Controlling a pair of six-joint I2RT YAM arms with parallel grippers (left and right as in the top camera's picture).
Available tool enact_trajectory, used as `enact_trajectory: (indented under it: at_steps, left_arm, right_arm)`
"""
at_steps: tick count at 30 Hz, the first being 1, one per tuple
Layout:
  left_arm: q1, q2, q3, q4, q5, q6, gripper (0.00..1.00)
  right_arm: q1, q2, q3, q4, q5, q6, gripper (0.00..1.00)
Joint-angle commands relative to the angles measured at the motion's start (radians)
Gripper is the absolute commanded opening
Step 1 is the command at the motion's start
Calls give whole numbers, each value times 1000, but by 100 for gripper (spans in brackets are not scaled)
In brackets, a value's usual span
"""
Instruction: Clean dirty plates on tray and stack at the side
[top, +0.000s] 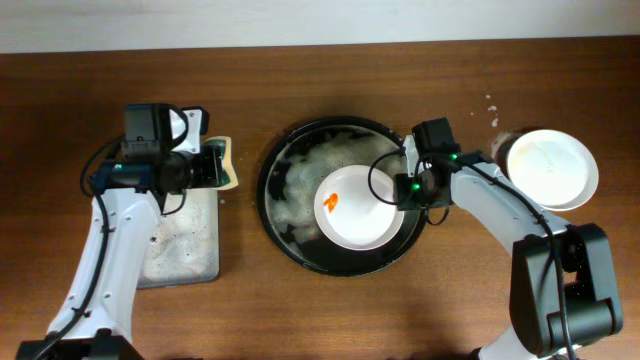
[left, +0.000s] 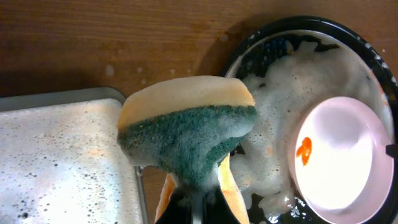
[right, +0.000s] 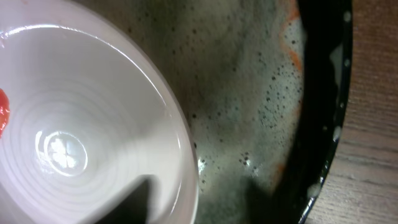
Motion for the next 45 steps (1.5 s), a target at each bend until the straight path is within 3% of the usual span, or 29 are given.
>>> enact_trajectory:
  at_steps: [1,3,6,9,17,18,19,21,23,28,34,42,45]
  left_arm:
    - [-4,-21,15,5,8,23,1]
    - [-4,-21,15,5,8,24,1]
    - [-4,-21,15,6,12,24,0]
    - [-16,-21,15,6,13,24,1]
    - [-214,-15,15,122,75,-29,0]
    - [-235,-6,15,148,83,-54,1]
    - [-254,10,15,169,83,-71,0]
    - [-283,42,15,179,98,-75,0]
    - [-325,100,15,205,148,-79,1]
    - [-407,180,15,257,149,-94,1]
    - [-451,253,15,311,146,-101,1]
    - [-542,422,15,490,206,-105,1]
    - [-550,480,15,537,213,-166,0]
  right_arm:
    - [-10,2,37,-90,9,132,61]
    - [-6,3,31,-97,-40,175,59]
    - [0,3,-3,-45,-37,245,41]
    - [0,3,-63,45,-38,272,39]
    - [0,5,-79,100,-42,276,12]
    - [5,5,-80,105,-41,278,12]
    - [13,10,-83,112,-41,278,20]
    - [19,21,-83,119,-45,278,20]
    - [18,21,-83,120,-45,278,4]
    - [18,8,-25,71,56,220,4]
    - [21,2,143,-137,188,151,4]
    - [66,2,149,-155,234,104,4]
    - [66,2,149,-156,234,100,4]
